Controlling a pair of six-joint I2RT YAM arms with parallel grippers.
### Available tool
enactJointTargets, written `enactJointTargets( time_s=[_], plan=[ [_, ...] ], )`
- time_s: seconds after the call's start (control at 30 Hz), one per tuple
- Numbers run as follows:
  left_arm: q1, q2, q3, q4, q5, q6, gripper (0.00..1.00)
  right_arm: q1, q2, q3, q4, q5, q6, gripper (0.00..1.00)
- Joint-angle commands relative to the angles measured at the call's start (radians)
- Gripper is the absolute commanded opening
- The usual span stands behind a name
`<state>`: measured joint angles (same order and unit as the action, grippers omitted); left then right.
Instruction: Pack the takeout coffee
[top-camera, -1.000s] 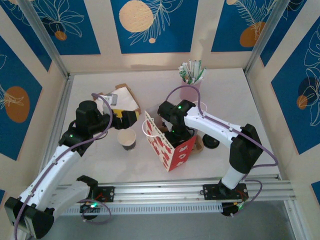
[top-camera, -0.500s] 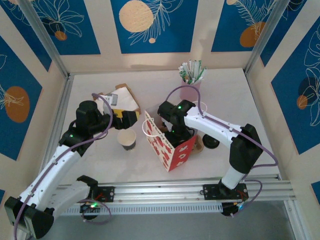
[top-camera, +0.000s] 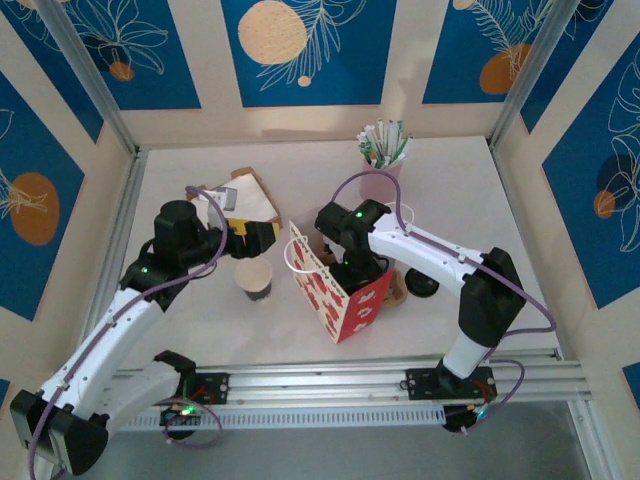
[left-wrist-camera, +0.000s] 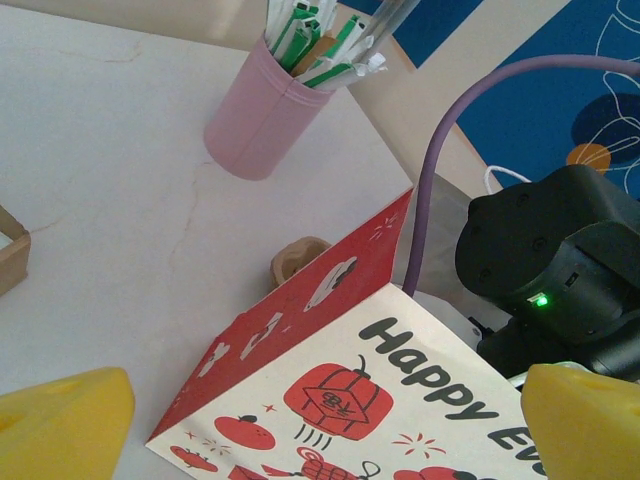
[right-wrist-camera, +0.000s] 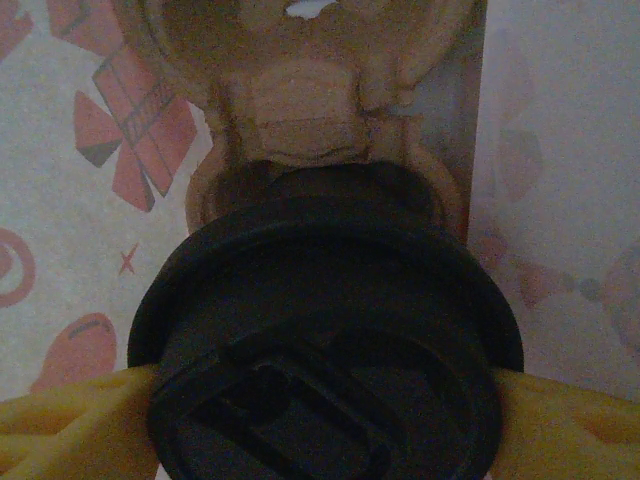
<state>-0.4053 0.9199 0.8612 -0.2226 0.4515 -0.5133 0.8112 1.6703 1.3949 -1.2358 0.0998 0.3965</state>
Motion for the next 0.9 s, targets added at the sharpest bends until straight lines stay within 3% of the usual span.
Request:
enactJointTargets(
  time_s=[0.0, 0.87],
  plan=[
    [-0.014, 0.002, 0.027, 0.028, -0.007, 0.026, 0.99, 0.006, 0.054, -0.025, 0.03, -0.011, -0.002, 0.8],
    [-0.017, 0.004, 0.019, 0.032, -0.011, 0.024, 0.99, 0.014, 0.021, 0.01, -0.006, 0.012, 0.01, 0.85]
  ],
)
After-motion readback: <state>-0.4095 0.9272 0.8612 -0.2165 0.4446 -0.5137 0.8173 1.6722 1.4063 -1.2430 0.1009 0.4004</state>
